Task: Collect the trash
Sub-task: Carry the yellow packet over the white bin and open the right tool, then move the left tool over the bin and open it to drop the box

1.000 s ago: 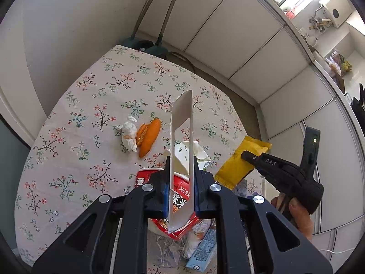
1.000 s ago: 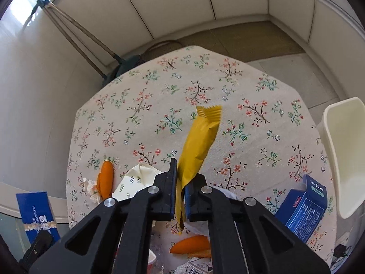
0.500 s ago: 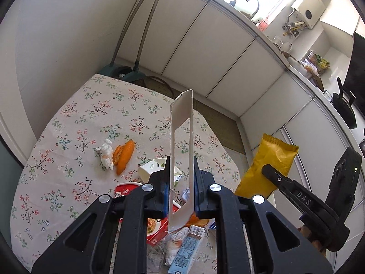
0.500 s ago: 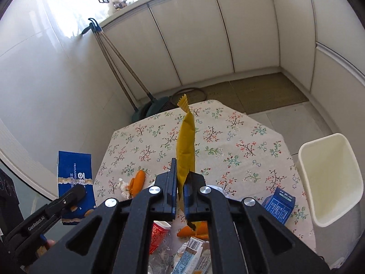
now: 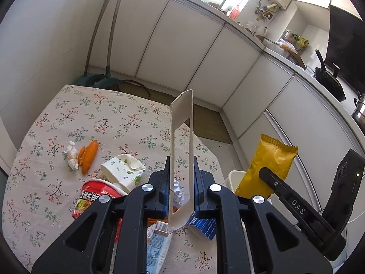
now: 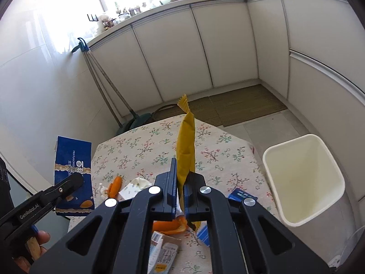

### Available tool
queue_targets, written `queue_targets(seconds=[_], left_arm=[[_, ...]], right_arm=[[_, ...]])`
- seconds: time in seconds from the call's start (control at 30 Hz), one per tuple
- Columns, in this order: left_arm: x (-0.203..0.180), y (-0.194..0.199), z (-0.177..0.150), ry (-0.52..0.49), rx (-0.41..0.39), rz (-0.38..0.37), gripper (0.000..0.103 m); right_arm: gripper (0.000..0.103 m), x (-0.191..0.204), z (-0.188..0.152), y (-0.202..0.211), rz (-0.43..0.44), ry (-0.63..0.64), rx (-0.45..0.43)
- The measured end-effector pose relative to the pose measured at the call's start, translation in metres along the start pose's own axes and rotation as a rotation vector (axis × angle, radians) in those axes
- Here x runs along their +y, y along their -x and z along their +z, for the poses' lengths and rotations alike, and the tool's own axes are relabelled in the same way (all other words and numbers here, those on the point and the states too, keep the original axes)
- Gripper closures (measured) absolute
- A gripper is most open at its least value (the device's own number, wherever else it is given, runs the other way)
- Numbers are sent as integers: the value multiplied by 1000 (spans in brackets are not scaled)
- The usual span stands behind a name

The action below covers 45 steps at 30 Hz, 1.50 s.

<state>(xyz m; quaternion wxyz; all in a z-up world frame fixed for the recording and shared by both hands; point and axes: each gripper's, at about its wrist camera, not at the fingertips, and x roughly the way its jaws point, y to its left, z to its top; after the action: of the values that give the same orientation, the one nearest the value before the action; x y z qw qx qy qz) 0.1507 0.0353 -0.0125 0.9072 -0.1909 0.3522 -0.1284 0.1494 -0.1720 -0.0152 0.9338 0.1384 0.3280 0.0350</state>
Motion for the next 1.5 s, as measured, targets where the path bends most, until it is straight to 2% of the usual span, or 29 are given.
queue_targets(seconds=[0.27, 0.43, 0.63, 0.83, 0.93, 1.0, 1.1, 1.17, 1.33, 1.5], left_arm=[[-46, -28, -15, -89, 29, -31, 88], [-72, -47, -28, -139, 56, -43, 88], [-104, -72, -40, -152, 101, -74, 88], [-144, -95, -49, -224, 127, -88, 88], [-162, -106, -50, -248, 146, -100, 88], [-173, -115, -51, -266, 160, -106, 88], [-187, -126, -53, -285, 182, -118, 88], [-196, -133, -54, -297, 195, -125, 88], [-215, -150, -54, -312, 230, -143, 88], [-232, -168, -55, -305, 268, -164, 88]], right_arm=[[99, -71, 11, 16, -133, -48, -62], [99, -119, 18, 21, -203, -102, -69], [99, -166, 27, 23, -284, -153, -74], [94, -209, 33, 22, -364, -205, -70], [85, -226, 31, 25, -405, -228, -61], [56, -234, 31, 28, -430, -248, -66], [32, -242, 30, 39, -475, -270, -103], [21, -245, 31, 46, -511, -279, -129], [19, -259, 29, 57, -590, -323, -140], [18, -277, 25, 68, -617, -405, -145]])
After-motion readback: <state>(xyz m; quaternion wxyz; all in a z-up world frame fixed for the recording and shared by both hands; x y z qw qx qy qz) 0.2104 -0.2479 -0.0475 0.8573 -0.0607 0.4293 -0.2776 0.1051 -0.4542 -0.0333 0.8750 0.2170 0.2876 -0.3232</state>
